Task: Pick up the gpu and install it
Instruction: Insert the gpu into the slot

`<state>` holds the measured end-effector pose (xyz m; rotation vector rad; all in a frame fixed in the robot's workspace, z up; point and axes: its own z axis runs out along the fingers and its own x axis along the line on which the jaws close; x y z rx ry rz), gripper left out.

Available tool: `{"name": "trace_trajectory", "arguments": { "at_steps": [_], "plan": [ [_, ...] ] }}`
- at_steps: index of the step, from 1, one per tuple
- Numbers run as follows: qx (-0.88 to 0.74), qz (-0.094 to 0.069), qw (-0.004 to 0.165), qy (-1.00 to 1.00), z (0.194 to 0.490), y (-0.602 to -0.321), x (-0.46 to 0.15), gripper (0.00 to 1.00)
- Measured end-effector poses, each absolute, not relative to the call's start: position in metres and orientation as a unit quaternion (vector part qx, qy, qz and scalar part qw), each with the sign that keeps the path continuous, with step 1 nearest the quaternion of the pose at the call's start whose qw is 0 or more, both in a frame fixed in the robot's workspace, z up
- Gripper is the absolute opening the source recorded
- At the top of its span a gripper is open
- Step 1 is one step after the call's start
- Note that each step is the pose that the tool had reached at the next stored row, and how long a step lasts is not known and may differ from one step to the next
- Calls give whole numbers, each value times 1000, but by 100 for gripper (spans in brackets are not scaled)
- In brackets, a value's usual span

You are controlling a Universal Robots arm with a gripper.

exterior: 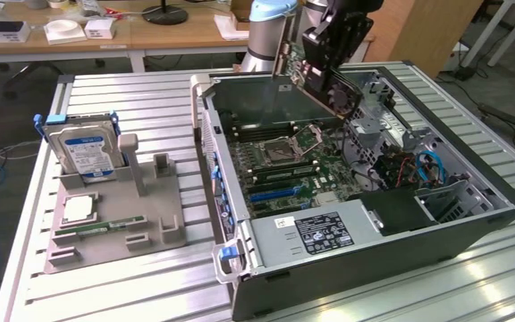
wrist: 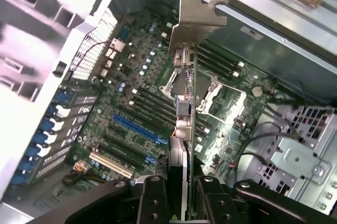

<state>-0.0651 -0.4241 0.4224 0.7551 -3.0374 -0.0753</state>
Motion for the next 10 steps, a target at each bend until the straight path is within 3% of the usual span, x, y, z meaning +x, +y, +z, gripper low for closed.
{"name": "trace_trajectory", "arguments": {
  "at_steps": [10],
  "plan": [
    [327, -23, 7, -945, 421, -424, -65, 27]
  ]
}}
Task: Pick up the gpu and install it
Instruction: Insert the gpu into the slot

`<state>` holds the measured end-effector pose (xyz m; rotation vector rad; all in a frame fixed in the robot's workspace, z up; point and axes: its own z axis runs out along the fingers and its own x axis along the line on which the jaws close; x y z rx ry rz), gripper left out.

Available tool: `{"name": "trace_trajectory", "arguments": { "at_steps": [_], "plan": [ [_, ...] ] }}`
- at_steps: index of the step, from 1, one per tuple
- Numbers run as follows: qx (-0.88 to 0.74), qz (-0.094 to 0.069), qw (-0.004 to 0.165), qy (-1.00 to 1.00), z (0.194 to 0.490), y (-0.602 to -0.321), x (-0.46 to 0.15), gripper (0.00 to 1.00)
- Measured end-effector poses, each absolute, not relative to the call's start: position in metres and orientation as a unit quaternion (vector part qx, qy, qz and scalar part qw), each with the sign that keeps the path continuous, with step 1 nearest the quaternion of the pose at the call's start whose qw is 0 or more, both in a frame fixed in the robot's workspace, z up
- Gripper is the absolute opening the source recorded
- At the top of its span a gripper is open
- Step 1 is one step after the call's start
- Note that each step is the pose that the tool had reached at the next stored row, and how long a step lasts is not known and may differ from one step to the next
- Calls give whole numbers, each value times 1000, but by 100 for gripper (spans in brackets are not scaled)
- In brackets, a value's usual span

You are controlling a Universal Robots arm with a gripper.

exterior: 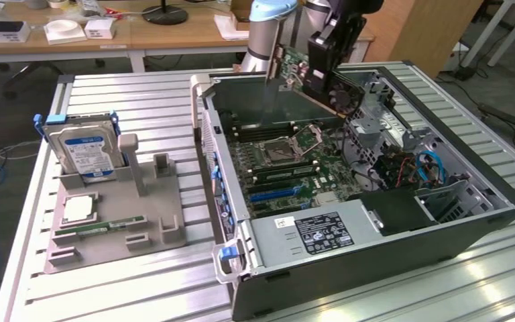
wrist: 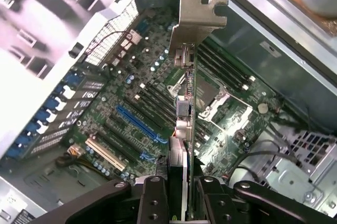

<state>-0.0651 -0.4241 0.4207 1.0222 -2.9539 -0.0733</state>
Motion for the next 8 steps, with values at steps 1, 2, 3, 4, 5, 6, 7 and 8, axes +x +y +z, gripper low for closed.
{"name": "trace_trajectory", "arguments": {
  "at_steps": [1, 2, 3, 4, 5, 6, 7, 8],
  "plan": [
    [335, -23, 8, -942, 421, -424, -65, 27],
    [343, -23, 8, -939, 420, -424, -65, 27],
    [353, -23, 8, -935, 420, -424, -65, 27],
    [361, -23, 8, -932, 420, -424, -65, 27],
    [369, -23, 9, -929, 420, -424, -65, 27],
    [378, -23, 9, -926, 419, -424, -65, 27],
    [386, -23, 9, -922, 419, -424, -65, 27],
    [395, -23, 9, -919, 419, -424, -65, 27]
  ]
}}
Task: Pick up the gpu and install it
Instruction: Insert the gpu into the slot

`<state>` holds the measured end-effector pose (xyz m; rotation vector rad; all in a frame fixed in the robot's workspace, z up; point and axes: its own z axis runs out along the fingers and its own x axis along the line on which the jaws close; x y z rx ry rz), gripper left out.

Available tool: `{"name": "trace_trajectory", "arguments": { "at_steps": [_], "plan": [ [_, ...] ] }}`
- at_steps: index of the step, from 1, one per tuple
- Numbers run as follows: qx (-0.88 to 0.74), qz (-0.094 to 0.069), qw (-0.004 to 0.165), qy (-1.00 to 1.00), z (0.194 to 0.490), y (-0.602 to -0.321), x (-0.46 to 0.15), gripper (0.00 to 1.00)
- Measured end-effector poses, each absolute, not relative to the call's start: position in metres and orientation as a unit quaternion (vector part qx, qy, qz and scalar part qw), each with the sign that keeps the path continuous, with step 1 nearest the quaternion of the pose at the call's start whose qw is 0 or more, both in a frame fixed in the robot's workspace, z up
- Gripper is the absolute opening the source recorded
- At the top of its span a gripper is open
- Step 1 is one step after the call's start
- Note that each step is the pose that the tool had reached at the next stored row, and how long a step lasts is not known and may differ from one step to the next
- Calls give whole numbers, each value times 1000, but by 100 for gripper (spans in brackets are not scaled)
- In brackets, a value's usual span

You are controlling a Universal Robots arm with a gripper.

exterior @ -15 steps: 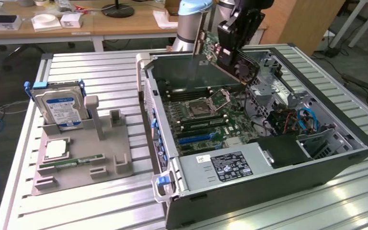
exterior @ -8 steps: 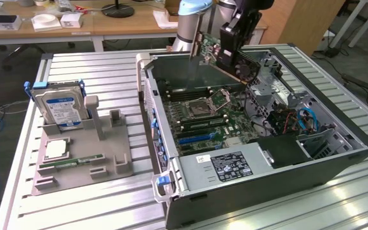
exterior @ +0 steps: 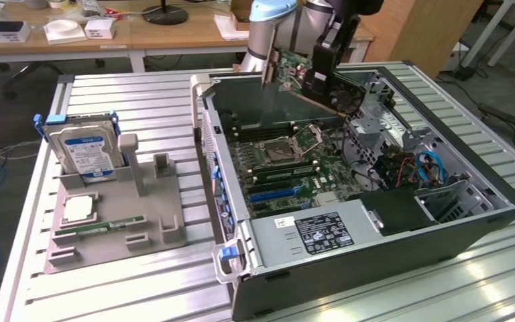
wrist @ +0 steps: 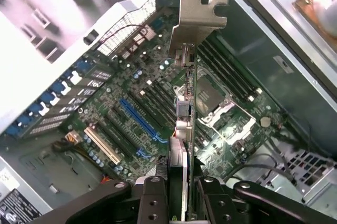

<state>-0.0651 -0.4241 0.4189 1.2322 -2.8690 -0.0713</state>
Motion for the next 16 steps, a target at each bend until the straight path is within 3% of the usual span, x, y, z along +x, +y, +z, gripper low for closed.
{"name": "trace_trajectory", "arguments": {
  "at_steps": [16],
  "plan": [
    [524, -21, 12, -851, 416, -424, -65, 27]
  ]
}}
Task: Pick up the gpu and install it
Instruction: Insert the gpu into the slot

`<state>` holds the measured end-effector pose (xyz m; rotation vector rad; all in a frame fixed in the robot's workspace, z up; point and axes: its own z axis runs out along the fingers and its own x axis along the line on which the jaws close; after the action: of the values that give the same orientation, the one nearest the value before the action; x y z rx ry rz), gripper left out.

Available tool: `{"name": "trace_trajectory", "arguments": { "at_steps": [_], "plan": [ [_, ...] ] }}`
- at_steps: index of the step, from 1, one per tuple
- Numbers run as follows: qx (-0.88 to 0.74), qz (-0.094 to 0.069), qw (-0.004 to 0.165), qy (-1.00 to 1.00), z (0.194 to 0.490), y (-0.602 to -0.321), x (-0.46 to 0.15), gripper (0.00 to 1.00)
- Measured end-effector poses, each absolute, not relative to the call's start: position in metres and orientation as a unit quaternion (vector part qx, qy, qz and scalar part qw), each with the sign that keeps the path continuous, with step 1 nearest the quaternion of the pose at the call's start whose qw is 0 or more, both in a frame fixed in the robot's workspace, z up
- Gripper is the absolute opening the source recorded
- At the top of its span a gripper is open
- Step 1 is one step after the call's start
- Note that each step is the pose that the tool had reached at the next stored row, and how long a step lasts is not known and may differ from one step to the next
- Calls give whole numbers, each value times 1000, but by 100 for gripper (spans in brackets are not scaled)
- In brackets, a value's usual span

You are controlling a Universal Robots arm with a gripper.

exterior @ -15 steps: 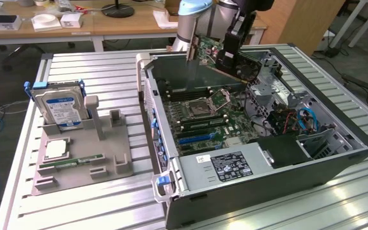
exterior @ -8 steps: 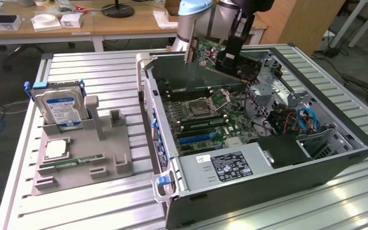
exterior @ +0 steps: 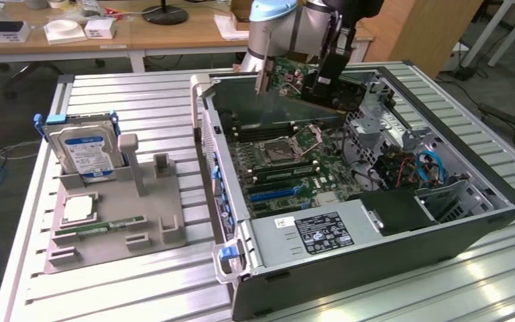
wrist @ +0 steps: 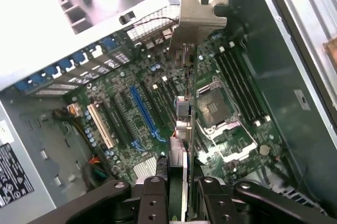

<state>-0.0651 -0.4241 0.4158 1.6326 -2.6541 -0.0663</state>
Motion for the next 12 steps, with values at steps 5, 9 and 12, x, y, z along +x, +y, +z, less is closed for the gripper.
{"name": "trace_trajectory", "arguments": {
  "at_steps": [5, 9, 12],
  "plan": [
    [562, -21, 13, -827, 415, -424, -65, 27],
    [591, -20, 14, -806, 413, -424, -65, 27],
    [613, -20, 15, -790, 412, -424, -65, 27]
  ]
}}
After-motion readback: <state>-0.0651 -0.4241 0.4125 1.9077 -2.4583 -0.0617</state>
